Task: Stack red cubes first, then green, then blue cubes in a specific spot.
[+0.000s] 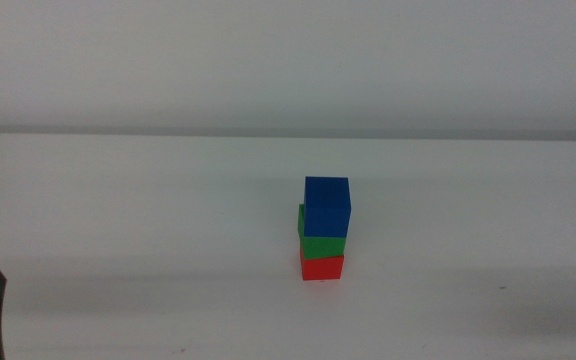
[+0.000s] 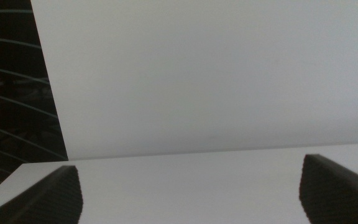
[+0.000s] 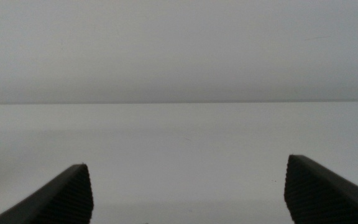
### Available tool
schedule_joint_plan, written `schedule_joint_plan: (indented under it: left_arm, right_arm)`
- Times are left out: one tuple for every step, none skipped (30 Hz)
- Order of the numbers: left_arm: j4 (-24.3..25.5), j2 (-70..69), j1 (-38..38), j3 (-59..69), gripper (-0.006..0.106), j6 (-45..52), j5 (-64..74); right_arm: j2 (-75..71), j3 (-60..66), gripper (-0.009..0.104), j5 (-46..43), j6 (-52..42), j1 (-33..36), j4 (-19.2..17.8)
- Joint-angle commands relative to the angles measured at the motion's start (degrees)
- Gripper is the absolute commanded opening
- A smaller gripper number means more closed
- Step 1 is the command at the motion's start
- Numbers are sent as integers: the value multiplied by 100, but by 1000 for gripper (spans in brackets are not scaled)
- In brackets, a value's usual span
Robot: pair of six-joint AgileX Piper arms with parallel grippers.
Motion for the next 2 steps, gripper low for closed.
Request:
schedule_joint_plan:
  left_arm:
    - [-20,-233,6,230,94,-23,-104]
    - [-20,-233,6,230,94,-23,-104]
  right_arm:
    - [-219,262,82,-53,-28,-49,-71]
    - [-219,262,82,-53,-28,-49,-71]
